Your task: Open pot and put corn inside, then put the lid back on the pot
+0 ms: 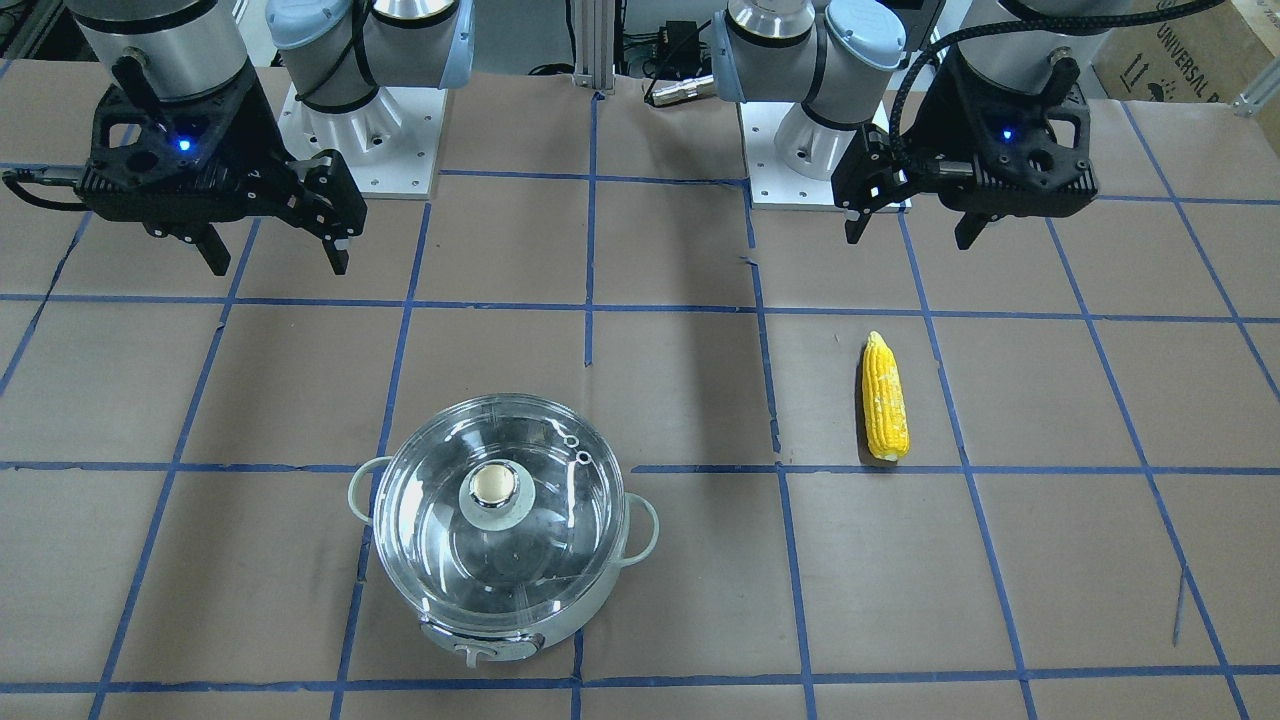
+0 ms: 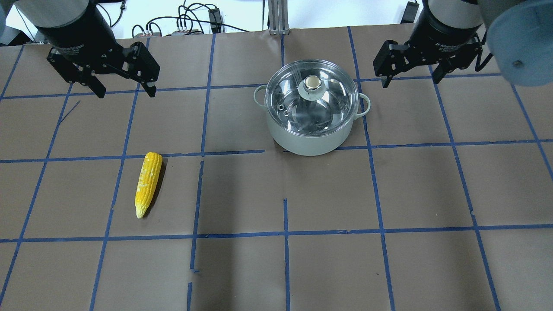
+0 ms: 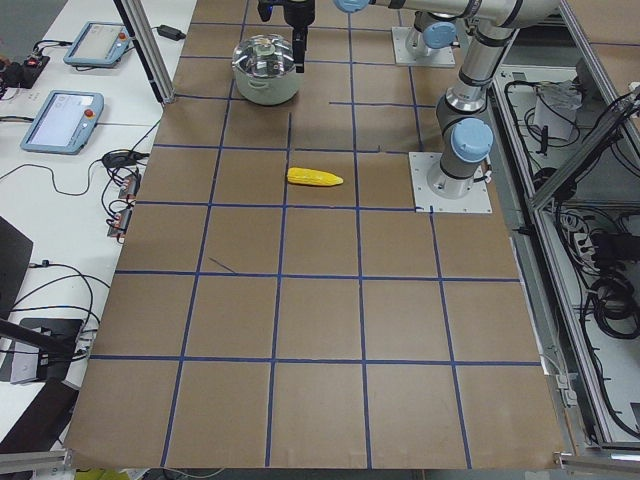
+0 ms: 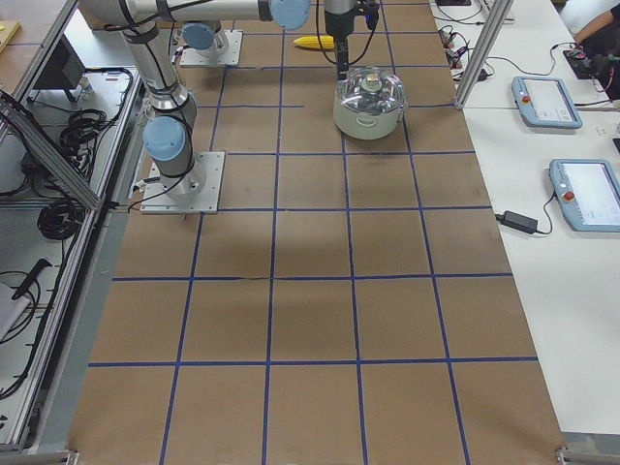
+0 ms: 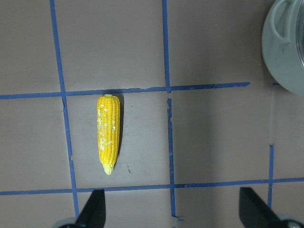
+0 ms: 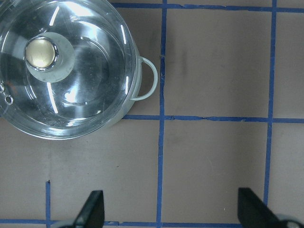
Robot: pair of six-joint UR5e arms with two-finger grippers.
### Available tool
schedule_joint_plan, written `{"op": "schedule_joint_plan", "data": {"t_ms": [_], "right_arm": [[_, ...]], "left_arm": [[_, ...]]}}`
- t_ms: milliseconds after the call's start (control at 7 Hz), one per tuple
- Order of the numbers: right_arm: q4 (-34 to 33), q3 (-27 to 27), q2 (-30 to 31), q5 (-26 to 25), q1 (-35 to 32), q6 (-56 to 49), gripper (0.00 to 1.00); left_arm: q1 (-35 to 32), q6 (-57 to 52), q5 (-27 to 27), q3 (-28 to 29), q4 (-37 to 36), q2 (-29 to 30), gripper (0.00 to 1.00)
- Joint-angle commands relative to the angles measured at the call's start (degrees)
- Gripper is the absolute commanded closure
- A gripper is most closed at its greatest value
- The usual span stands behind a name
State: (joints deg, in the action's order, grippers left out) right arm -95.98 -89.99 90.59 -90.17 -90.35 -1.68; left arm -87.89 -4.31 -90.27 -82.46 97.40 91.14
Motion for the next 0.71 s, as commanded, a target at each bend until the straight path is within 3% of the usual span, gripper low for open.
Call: {"op": "schedule_joint_plan", "data": {"t_ms": [0, 571], "right_arm": [[0.1, 0.2, 0.0, 0.0, 0.0, 0.0, 0.01], [0.2, -0.2, 0.1, 0.0, 0.0, 0.0, 0.01]], "left_arm": [[-0.1, 0.2, 0.0, -0.2, 0.0, -0.9, 0.00], [-0.1, 0.3, -0.3, 0.5, 0.3, -0.6, 0.00]]}}
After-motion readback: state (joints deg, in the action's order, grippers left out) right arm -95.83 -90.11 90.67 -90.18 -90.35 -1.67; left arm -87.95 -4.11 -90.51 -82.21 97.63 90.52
